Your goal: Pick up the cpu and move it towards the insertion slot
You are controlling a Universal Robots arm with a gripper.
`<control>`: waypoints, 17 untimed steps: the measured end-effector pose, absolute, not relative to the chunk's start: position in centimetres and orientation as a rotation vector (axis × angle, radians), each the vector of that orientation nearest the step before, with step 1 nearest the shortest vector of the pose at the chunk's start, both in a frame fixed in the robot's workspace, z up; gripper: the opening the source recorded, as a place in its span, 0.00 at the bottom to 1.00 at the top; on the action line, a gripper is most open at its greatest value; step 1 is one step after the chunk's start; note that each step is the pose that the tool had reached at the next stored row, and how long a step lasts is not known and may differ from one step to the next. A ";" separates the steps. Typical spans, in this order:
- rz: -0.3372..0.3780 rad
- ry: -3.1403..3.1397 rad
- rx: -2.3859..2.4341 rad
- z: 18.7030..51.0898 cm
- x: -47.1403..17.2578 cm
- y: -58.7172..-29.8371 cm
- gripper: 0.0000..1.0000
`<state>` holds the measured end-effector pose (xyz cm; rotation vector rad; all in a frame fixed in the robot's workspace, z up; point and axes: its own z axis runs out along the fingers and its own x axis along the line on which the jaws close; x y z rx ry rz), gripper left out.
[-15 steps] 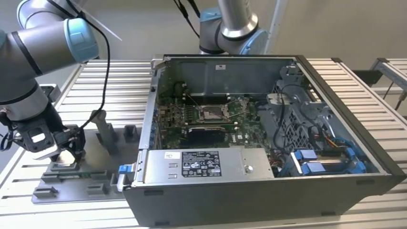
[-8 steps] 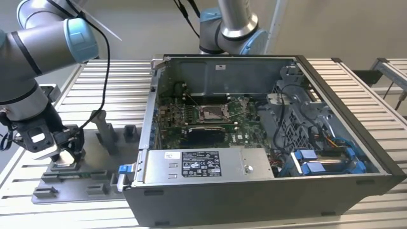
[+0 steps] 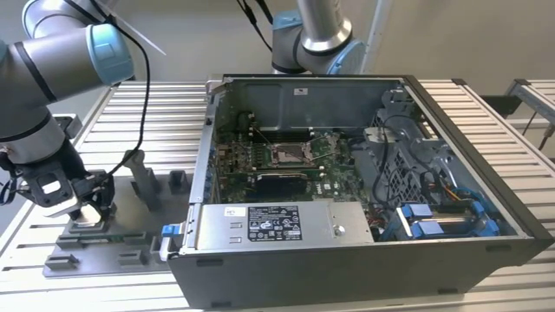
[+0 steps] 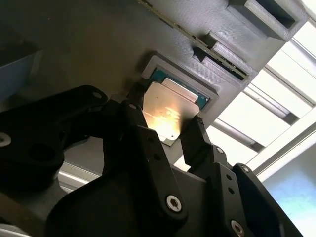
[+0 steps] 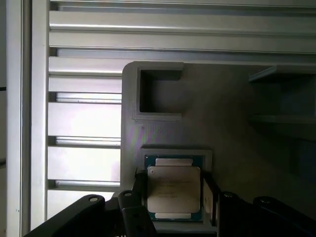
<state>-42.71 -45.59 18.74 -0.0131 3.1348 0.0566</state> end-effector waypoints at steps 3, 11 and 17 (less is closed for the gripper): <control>0.057 3.135 -0.013 19.2 -42.7 -45.6 0.00; 0.057 3.135 -0.013 20.5 -42.7 -45.6 0.00; 0.057 3.135 -0.013 21.4 -42.7 -45.6 0.00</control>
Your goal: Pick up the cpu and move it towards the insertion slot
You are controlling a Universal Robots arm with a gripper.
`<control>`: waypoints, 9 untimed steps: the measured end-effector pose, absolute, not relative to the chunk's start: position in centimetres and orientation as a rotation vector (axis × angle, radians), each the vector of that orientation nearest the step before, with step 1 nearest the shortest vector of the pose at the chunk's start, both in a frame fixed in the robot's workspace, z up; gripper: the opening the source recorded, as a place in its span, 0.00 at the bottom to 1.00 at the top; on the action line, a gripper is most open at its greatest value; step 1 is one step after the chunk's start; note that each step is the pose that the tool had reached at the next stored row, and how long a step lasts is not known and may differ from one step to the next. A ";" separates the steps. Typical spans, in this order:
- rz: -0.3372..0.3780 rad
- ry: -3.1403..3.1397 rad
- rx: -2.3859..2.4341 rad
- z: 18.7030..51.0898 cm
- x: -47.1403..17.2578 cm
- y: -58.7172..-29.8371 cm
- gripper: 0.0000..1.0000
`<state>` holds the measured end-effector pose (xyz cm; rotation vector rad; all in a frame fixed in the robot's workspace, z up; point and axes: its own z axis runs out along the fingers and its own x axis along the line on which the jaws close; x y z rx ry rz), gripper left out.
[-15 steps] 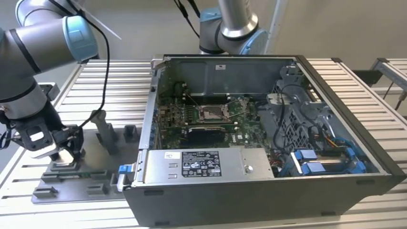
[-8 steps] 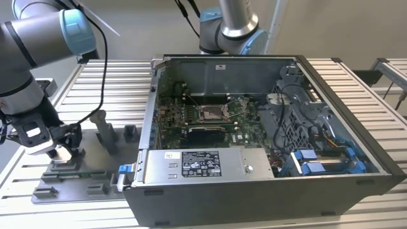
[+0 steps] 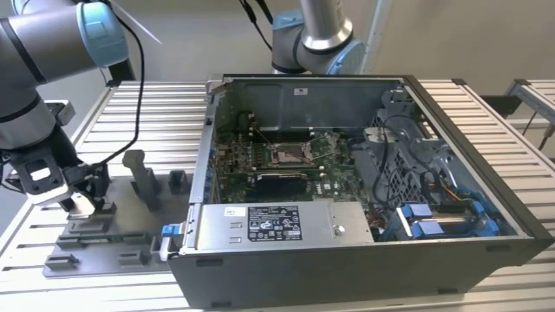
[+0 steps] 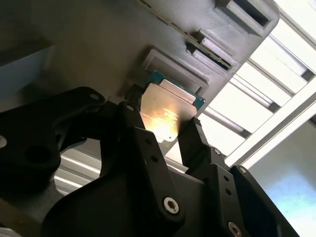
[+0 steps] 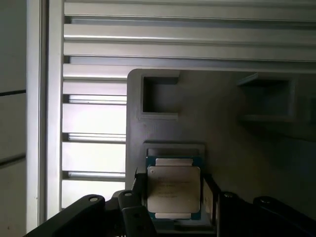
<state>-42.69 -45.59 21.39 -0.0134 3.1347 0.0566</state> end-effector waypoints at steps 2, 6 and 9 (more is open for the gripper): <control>0.057 3.135 -0.013 21.7 -42.7 -45.6 0.00; 0.057 3.135 -0.013 22.4 -42.7 -45.6 0.00; 0.056 3.135 -0.013 22.8 -42.7 -45.6 0.00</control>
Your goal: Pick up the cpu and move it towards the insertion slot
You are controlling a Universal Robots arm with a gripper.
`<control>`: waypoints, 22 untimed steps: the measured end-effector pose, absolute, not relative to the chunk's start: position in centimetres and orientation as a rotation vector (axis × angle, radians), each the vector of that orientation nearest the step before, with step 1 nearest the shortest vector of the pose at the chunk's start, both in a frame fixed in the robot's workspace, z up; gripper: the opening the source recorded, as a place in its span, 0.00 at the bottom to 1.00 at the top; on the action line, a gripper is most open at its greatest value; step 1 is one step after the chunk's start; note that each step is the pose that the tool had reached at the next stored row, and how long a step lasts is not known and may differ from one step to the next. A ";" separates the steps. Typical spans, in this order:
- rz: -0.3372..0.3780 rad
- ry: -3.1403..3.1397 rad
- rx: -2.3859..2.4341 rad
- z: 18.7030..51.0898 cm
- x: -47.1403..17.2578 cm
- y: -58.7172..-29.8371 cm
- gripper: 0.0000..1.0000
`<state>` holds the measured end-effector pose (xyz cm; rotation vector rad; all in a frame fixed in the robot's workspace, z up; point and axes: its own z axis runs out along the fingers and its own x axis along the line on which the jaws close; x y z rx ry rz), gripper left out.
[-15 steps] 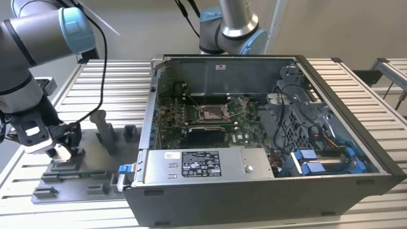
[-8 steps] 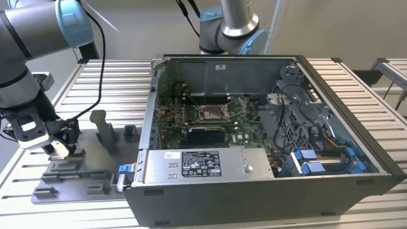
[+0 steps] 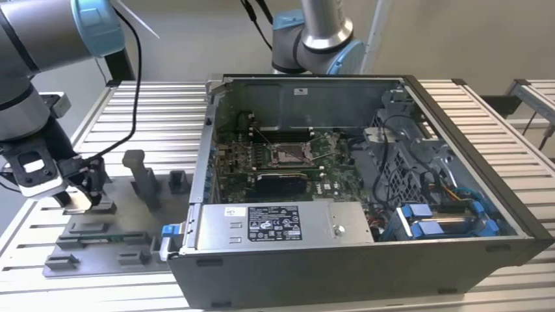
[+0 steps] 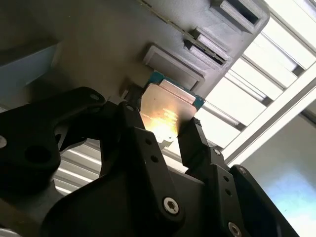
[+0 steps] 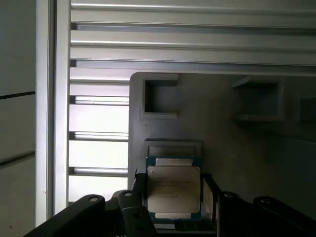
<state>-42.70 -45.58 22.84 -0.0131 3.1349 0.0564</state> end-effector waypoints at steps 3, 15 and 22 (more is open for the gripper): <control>0.057 3.135 -0.013 23.3 -42.7 -45.6 0.00; 0.057 3.135 -0.013 25.2 -42.7 -45.6 0.00; 0.057 3.135 -0.013 26.2 -42.7 -45.6 0.00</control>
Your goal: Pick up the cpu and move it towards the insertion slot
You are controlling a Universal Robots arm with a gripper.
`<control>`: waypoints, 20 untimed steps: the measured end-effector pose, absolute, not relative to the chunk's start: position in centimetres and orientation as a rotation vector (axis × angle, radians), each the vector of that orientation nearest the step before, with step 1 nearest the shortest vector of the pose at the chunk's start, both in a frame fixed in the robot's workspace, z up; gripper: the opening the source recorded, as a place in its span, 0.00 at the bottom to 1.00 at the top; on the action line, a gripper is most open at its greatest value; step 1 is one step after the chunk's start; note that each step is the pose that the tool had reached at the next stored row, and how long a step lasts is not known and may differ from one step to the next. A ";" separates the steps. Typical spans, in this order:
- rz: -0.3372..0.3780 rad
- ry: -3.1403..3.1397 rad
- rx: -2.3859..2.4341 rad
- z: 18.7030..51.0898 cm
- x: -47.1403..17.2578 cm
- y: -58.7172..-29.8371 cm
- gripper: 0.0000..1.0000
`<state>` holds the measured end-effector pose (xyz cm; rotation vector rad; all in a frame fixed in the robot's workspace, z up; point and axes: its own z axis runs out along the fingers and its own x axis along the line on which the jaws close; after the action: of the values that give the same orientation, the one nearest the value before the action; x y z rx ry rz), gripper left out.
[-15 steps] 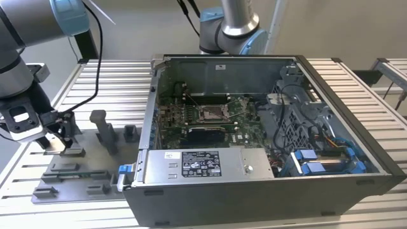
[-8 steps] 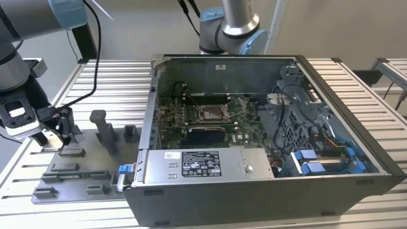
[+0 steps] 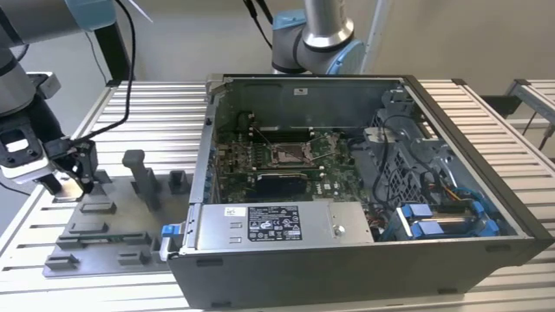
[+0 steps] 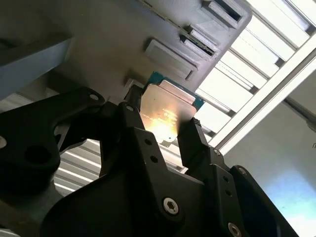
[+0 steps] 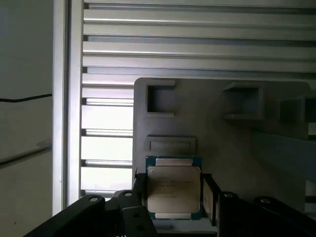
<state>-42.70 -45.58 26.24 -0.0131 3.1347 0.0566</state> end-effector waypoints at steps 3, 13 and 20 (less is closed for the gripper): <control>0.057 3.135 -0.013 26.7 -42.7 -45.6 0.00; 0.057 3.135 -0.013 28.0 -42.7 -45.6 0.00; 0.056 3.135 -0.013 28.8 -42.7 -45.6 0.00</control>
<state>-42.70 -45.58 28.78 -0.0132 3.1347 0.0564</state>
